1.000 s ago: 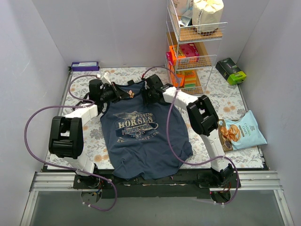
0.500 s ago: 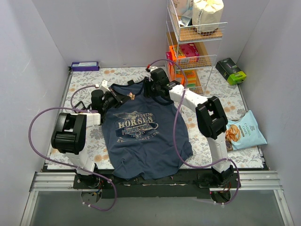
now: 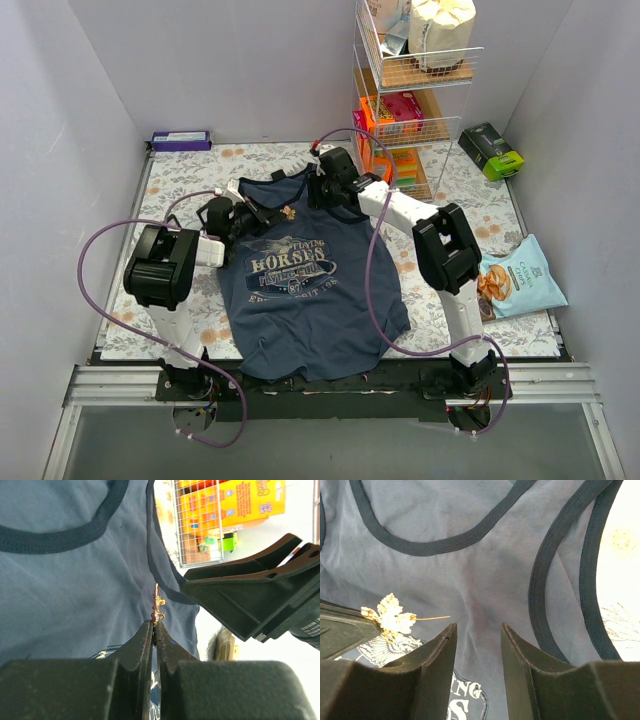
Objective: Pin the brooch onto the clothing
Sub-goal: Pin the brooch to the clothes.
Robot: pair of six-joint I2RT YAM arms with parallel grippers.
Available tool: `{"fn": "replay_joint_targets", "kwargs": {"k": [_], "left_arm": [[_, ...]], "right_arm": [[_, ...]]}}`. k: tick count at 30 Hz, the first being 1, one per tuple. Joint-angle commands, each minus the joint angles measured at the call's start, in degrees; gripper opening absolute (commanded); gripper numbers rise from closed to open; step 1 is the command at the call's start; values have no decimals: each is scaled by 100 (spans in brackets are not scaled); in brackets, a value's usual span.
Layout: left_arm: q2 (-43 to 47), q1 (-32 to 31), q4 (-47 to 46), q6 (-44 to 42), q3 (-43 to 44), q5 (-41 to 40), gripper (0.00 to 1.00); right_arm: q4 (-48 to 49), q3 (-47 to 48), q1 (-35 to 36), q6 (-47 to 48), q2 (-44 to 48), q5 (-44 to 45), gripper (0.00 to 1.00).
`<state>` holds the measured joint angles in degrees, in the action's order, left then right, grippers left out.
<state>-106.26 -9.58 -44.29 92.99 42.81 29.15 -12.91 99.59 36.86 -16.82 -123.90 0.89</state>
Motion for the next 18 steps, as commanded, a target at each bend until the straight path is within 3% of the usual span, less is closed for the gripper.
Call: {"fn": "replay_joint_targets", "kwargs": {"k": [1,18], "left_arm": [[-97,-114,43,0,131,-190,0],[-405,-184,193,17,281,-295,0]], "right_arm": [[157,254,-21,-76,-213,-36,47],[113,517,-21,38,-583,-457,41]]}}
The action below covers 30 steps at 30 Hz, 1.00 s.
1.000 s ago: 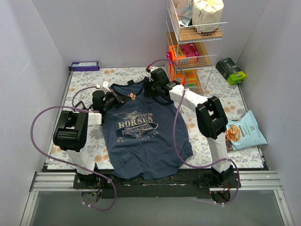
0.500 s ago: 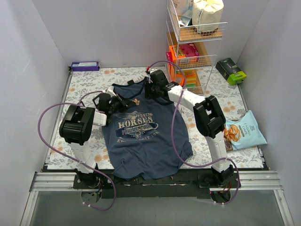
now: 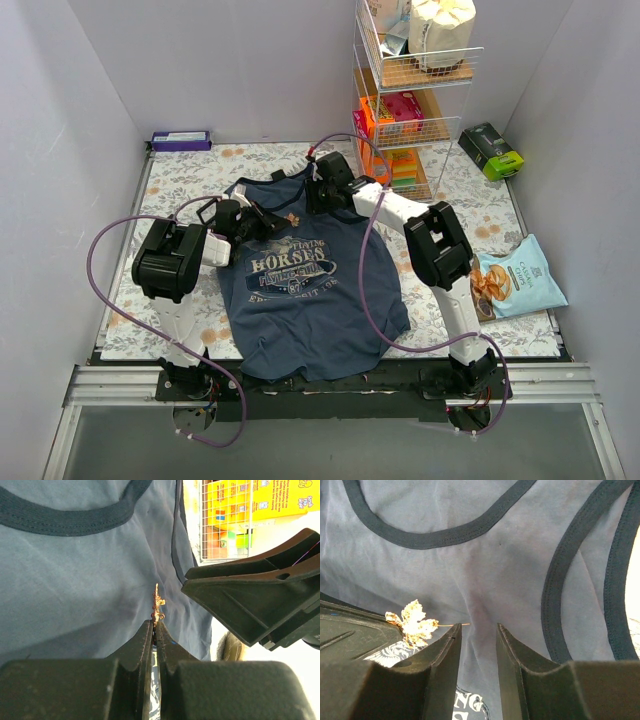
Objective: Pin the brooch onto the clothing
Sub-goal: Pin the brooch to the clothes.
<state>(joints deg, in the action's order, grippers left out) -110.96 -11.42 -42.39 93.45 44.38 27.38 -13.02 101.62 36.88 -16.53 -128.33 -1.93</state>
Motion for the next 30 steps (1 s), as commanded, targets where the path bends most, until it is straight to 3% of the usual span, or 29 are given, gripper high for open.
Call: {"fn": "replay_joint_targets", "kwargs": {"k": [1,16,30], "left_arm": [[57,-1,3,-29,123,-136,0],[-57,-1,-164,59,141,-118,0],[-189,-1,-322,130,168,-127,0]], "right_arm": [[133,314,-23,27,-165,-184,40],[45,455,-23,45,-429,-264,38],[19,490,-23,19,-491,-246,22]]}}
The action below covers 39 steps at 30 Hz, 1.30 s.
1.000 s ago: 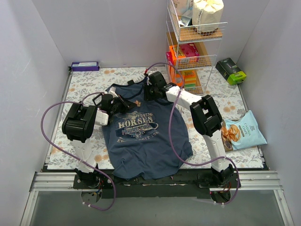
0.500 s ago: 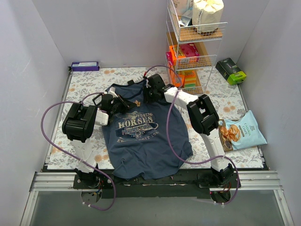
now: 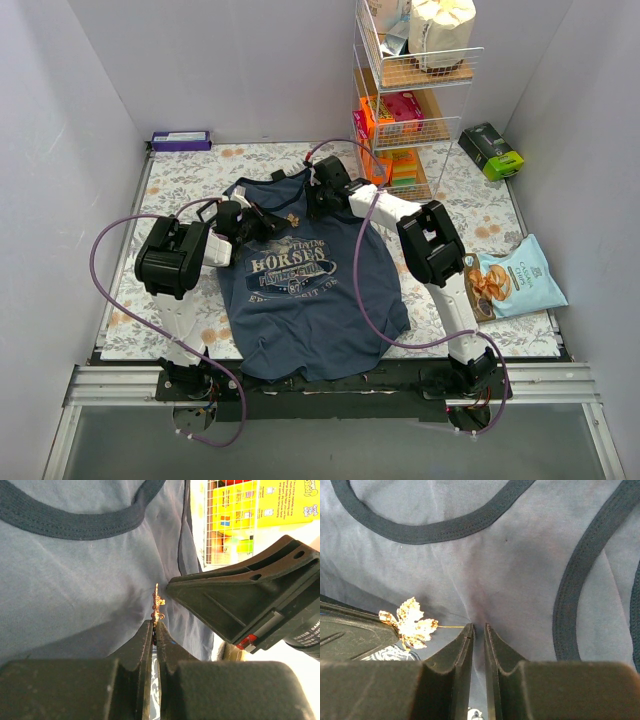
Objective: Pin the brooch onto the clothing
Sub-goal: Pin the brooch to the clothes.
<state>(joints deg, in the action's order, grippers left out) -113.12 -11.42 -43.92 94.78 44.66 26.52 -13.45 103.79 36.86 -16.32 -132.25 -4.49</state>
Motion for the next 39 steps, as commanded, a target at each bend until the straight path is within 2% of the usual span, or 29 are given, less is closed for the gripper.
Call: {"fn": "replay_joint_targets", "kwargs": {"k": [1,10,19,23,39], "left_arm": [[36,8,-169,5,130,-51,0],[-26,-1,-213,14,139,-59,0],[-105,-1,-275,40,113,-42,0],[-157,-1,-301,67,95,-16,0],[-439,-62,-459,225,69,116,0]], "right_arm": [[45,282,-21,6,-108,18,22],[-8,309,-21,32,-152,45,21],[-35,353,-21,23,-196,27,10],[-26,361,-21,14,-214,-17,1],[299,318,-30,-302,-135,-631,1]]}}
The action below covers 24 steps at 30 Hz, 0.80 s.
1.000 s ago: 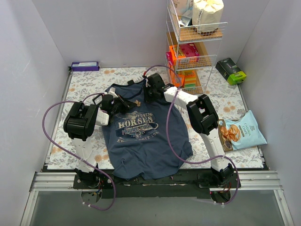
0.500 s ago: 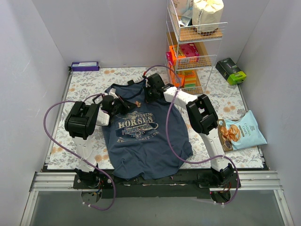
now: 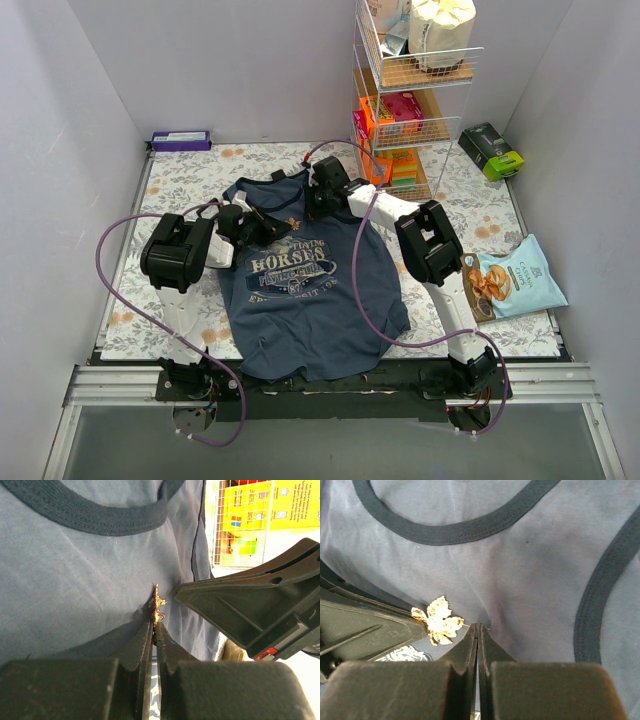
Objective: Pin the brooch onto the clothing
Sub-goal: Pin the brooch to the clothes.
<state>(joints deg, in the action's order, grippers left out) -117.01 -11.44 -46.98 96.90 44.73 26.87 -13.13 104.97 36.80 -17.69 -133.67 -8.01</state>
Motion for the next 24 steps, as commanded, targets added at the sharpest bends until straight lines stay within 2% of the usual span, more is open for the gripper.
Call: {"fn": "replay_joint_targets", "kwargs": {"k": [1,16,19,24], "left_arm": [[-59,-77,-162,30,62,90,0],[-225,-156,-408,250,124,213,0],[-234,-157,-417,241,115,213,0],[-234,-157,-408,224,115,222,0]], "right_arm": [[275,199,-23,-182,16,-315,1],[319,208,-23,-261,-10,-465,1],[179,208,-32,-138,42,-175,1],[56,182,-50,151,183,282,20]]}}
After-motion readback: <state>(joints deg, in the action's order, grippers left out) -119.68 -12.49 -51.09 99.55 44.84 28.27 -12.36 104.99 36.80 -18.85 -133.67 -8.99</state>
